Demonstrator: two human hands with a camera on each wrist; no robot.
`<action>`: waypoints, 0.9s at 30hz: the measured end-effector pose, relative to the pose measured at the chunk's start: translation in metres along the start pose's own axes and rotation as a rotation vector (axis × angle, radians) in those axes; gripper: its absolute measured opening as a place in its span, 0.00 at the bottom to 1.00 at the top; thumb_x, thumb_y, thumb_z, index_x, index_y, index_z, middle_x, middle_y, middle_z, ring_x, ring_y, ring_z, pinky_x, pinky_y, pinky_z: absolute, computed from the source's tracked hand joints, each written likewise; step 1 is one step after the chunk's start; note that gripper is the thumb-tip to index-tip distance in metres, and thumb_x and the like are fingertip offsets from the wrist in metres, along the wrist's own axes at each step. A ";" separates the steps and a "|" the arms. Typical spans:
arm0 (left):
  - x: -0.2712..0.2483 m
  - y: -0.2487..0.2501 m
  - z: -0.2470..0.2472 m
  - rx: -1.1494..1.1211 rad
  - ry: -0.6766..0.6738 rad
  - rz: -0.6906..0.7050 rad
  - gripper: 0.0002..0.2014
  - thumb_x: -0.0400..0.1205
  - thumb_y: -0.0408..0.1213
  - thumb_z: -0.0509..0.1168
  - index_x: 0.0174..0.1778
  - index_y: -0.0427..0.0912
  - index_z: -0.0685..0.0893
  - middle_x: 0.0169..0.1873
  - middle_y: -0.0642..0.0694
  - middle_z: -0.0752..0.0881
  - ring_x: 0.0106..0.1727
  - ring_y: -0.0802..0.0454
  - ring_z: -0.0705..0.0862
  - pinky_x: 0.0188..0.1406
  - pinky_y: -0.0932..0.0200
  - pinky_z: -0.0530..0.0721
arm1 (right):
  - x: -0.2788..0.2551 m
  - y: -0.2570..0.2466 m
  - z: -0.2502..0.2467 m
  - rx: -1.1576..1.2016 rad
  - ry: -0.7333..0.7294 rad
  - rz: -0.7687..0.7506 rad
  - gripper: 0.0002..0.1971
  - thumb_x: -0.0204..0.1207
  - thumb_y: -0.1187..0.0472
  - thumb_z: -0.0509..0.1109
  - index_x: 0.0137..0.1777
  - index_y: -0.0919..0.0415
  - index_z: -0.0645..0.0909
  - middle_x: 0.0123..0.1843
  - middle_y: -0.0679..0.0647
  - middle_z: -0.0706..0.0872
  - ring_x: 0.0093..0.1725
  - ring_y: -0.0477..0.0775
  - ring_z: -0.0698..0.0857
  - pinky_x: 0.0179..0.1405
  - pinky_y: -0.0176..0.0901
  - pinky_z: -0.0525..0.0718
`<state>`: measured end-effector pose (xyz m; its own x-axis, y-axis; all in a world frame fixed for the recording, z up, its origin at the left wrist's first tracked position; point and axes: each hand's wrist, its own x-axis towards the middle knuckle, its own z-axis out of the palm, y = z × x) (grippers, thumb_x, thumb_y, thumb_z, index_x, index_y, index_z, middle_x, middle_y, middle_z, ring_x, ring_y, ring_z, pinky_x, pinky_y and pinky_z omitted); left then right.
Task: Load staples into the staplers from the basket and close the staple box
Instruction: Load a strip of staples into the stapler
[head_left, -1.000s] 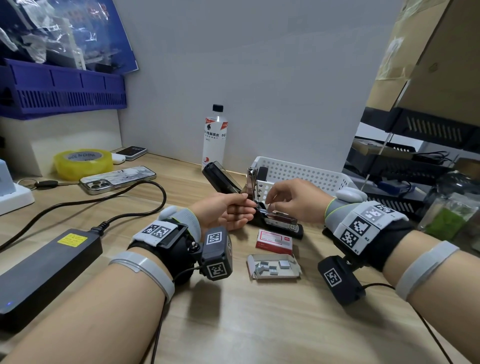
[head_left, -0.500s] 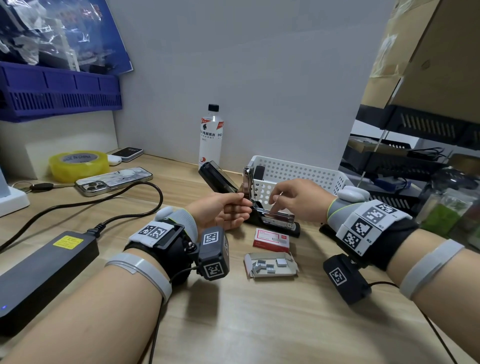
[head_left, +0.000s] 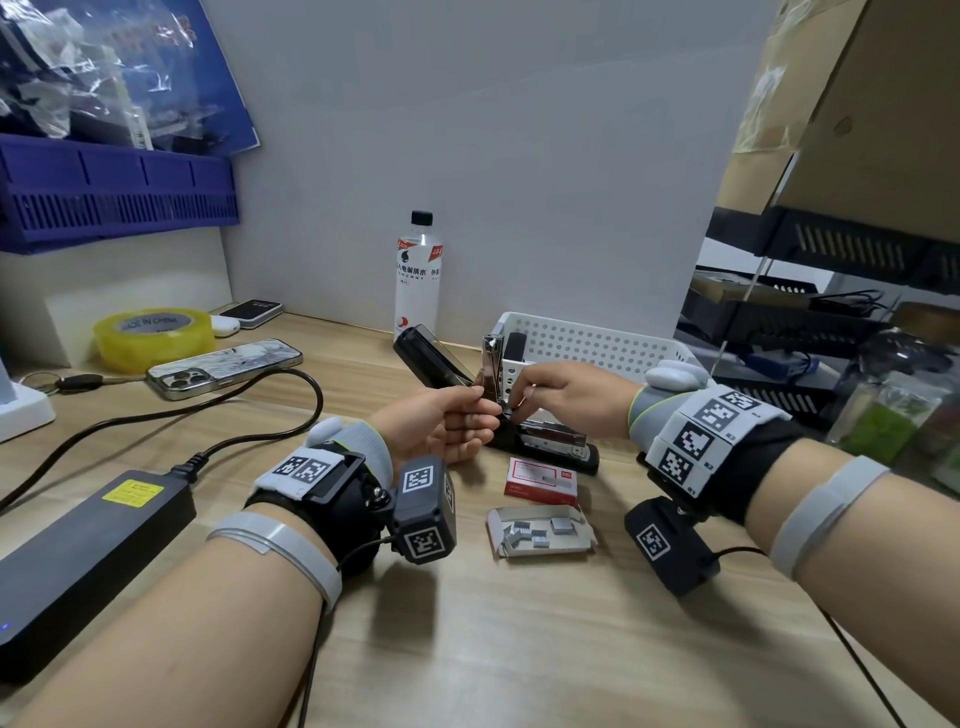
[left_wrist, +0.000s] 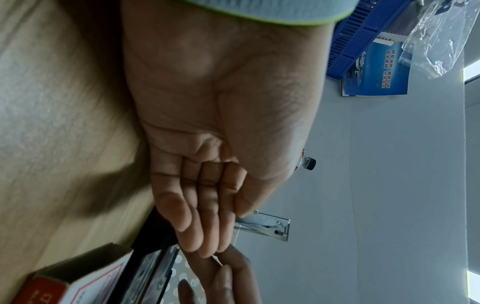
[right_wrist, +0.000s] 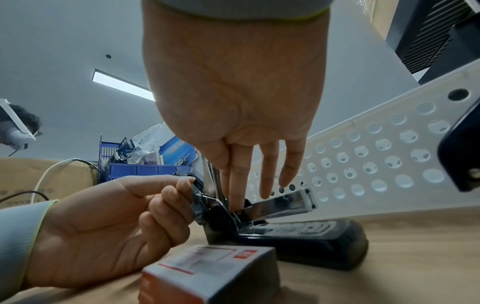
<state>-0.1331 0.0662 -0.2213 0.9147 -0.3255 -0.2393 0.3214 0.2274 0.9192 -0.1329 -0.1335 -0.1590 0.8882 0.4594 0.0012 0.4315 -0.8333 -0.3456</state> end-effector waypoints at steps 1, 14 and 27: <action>0.000 0.000 0.000 0.000 0.001 -0.001 0.16 0.86 0.43 0.64 0.40 0.38 0.91 0.32 0.45 0.90 0.31 0.54 0.88 0.31 0.63 0.87 | -0.001 0.001 -0.001 0.021 -0.012 0.002 0.13 0.89 0.60 0.57 0.59 0.53 0.84 0.56 0.43 0.93 0.64 0.47 0.83 0.64 0.42 0.75; -0.007 0.000 0.009 0.210 -0.112 0.039 0.13 0.84 0.42 0.67 0.46 0.35 0.89 0.32 0.45 0.88 0.31 0.56 0.85 0.31 0.68 0.85 | -0.012 0.010 -0.006 0.072 0.003 -0.071 0.10 0.82 0.63 0.67 0.59 0.51 0.84 0.55 0.44 0.91 0.59 0.47 0.87 0.67 0.50 0.82; -0.043 0.006 0.043 1.116 -0.359 0.106 0.12 0.72 0.42 0.80 0.49 0.45 0.92 0.30 0.54 0.80 0.34 0.58 0.76 0.39 0.65 0.75 | -0.057 -0.015 0.001 -0.222 -0.368 0.002 0.10 0.68 0.51 0.83 0.48 0.48 0.90 0.38 0.42 0.90 0.38 0.42 0.85 0.45 0.41 0.84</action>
<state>-0.1812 0.0426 -0.1917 0.7453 -0.6338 -0.2069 -0.3080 -0.6025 0.7363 -0.1901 -0.1474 -0.1549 0.7910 0.5032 -0.3480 0.4889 -0.8618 -0.1351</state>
